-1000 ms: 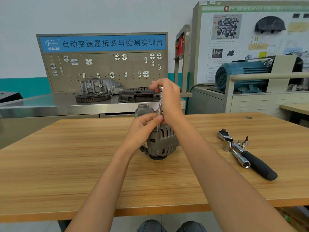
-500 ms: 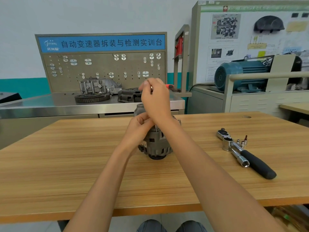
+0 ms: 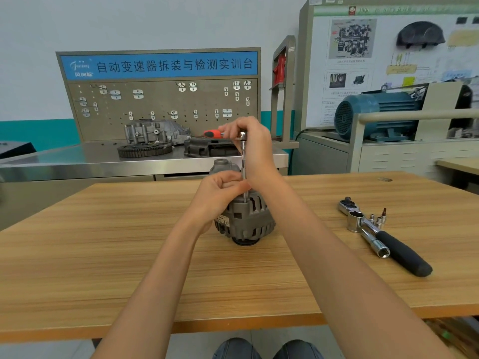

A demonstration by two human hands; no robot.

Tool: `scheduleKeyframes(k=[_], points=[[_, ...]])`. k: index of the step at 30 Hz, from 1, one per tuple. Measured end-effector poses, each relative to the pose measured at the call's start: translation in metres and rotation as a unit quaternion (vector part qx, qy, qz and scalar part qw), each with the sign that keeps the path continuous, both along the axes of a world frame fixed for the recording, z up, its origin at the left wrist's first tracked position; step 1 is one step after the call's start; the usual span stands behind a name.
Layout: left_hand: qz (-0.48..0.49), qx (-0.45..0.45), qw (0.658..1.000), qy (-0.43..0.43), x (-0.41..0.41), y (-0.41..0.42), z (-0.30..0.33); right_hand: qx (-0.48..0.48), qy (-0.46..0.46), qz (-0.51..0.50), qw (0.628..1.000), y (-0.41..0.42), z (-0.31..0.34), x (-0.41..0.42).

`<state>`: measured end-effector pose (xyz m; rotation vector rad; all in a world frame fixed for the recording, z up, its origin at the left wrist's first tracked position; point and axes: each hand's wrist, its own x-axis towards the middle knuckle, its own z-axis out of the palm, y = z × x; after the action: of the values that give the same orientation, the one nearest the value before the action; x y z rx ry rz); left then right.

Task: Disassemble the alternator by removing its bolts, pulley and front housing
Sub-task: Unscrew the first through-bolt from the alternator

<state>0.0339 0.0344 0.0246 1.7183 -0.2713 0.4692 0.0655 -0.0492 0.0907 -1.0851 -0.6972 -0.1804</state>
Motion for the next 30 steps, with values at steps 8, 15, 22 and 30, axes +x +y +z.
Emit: scheduleKeyframes(k=[8,15,22,30], points=[[0.057,0.057,0.997,0.011,0.004,0.003,0.000,-0.154,-0.214,-0.453,0.851,0.020,-0.020,-0.005],[-0.043,0.046,0.998,0.017,0.001,0.006,-0.002,0.005,0.006,-0.003,1.000,0.002,-0.002,0.002],[-0.003,0.042,0.999,0.016,-0.002,0.006,-0.003,-0.065,-0.154,-0.278,0.946,0.019,-0.017,-0.005],[-0.001,0.046,0.999,0.007,-0.002,0.003,-0.002,-0.052,-0.084,-0.219,0.971,0.016,-0.012,-0.008]])
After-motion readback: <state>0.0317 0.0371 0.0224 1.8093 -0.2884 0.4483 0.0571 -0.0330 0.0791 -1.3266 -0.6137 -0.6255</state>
